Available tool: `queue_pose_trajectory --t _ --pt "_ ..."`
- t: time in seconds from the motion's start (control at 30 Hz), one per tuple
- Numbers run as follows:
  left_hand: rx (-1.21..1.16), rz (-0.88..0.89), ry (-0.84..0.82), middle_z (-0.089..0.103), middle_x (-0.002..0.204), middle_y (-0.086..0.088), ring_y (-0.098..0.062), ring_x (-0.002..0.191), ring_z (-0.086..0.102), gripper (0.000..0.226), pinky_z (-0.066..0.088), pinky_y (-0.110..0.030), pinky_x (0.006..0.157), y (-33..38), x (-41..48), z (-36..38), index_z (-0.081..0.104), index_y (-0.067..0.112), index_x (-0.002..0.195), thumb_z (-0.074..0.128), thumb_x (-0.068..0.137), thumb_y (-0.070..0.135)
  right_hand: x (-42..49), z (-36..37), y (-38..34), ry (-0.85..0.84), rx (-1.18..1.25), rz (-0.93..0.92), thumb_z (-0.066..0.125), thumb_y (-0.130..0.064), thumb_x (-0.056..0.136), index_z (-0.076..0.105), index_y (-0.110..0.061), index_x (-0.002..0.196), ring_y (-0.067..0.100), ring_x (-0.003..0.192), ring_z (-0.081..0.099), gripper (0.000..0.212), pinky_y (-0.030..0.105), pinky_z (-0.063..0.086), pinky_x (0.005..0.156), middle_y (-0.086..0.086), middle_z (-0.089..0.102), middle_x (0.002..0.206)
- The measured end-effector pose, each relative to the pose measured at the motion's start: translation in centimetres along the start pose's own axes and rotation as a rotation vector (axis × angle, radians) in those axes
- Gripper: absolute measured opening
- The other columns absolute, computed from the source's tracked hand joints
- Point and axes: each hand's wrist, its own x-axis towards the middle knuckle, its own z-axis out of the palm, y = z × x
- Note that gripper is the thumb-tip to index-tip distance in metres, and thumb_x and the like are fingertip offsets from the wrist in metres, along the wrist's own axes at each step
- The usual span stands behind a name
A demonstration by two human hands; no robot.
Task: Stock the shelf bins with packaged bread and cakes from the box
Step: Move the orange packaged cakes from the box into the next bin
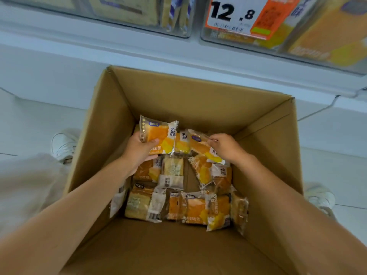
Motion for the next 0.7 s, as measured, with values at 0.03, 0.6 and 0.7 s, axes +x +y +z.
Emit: queue_pose_trajectory --t 0.03,0.6,0.7 --pt "0.035 0.019 -0.011 0.064 0.123 -0.003 -0.023 0.113 0.062 0.032 0.056 -0.038 0.085 0.5 -0.3 0.3 0.053 0.021 0.123 0.063 0.094 0.011 -0.9 -2.3 -1.5 -0.073 0.106 -0.027 0.05 -0.026 0.101 0.065 0.001 0.089 0.021 0.072 0.052 0.032 0.033 0.038 0.066 0.014 0.059 0.077" --pt "0.278 0.23 -0.697 0.072 0.117 -0.004 -0.019 0.107 0.069 0.054 0.057 -0.04 0.092 13.0 -10.0 8.0 0.055 0.019 0.129 0.072 0.08 0.033 -15.6 -18.7 -12.0 0.059 -0.023 -0.18 0.075 -0.049 0.078 0.04 -0.032 0.144 0.0 0.124 0.043 0.077 0.023 0.038 0.1 -0.017 0.044 0.138" --pt "0.344 0.316 -0.757 0.072 0.115 -0.004 -0.02 0.107 0.069 0.042 0.055 -0.041 0.095 16.8 -10.7 10.3 0.057 0.024 0.116 0.072 0.078 0.03 -16.1 -21.0 -12.8 0.097 -0.089 -0.144 0.078 -0.05 0.075 0.056 -0.026 0.12 0.008 0.104 0.062 0.055 0.029 0.052 0.088 -0.011 0.064 0.116"
